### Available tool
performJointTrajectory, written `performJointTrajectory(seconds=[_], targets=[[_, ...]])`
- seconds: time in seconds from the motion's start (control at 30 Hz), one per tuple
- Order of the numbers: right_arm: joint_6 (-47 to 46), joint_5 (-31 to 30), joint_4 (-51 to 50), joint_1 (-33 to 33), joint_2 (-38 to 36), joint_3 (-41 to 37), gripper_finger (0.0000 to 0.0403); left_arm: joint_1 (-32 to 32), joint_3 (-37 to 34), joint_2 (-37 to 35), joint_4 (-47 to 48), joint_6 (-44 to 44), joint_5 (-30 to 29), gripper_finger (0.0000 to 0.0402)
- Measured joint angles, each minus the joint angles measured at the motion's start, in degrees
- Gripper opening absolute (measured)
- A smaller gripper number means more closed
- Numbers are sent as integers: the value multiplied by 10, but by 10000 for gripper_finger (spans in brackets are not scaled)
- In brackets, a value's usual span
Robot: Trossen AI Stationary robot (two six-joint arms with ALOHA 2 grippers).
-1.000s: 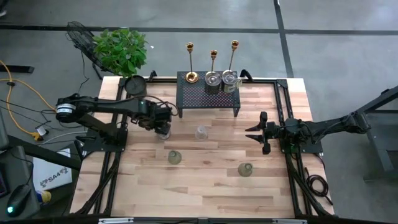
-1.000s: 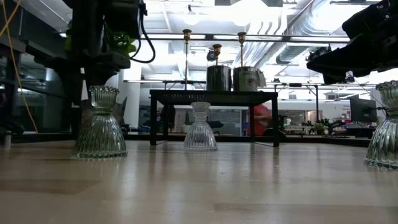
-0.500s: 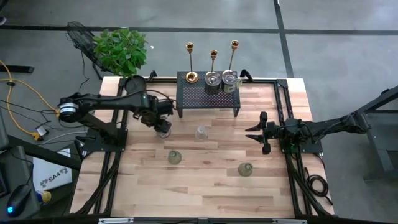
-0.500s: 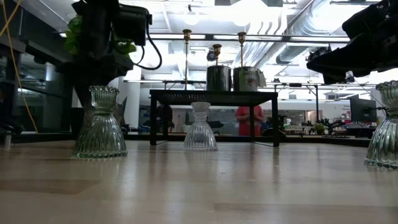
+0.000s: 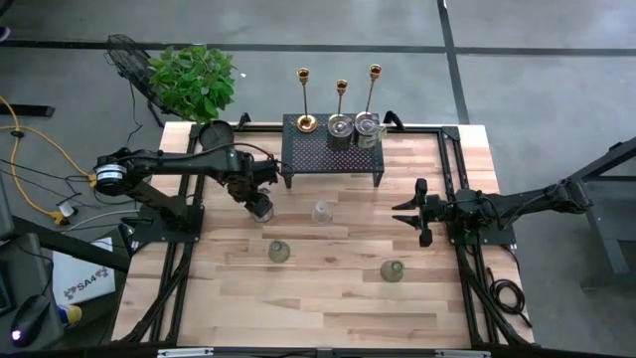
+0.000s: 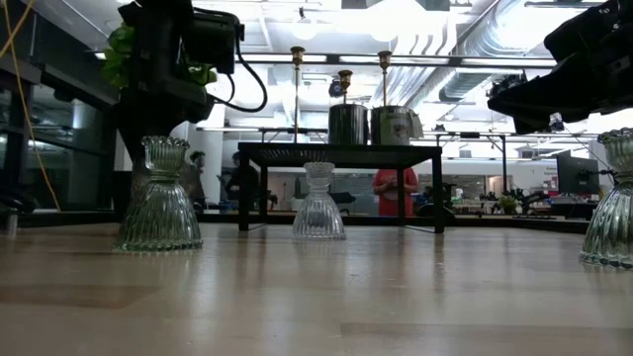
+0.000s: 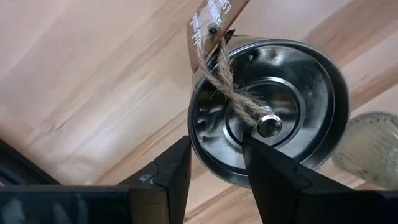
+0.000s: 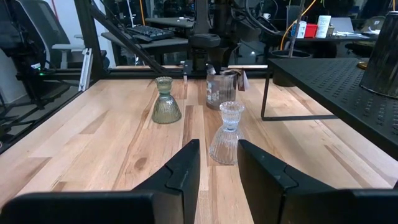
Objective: Pick & Place candle stick holders
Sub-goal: Put the silver scented candle on the shelf aligned with the other silver scented candle
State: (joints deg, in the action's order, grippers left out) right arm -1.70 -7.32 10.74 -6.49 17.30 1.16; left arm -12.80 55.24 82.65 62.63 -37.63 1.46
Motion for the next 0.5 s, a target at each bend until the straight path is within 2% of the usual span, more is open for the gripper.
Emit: performJointTrajectory(seconds=[0.2,0.5], targets=[[0,0,0,0,0,0,99,0,0,0,-5,45,8,138],[0,0,0,0,0,0,99,1,0,0,-12,83,-3,81]])
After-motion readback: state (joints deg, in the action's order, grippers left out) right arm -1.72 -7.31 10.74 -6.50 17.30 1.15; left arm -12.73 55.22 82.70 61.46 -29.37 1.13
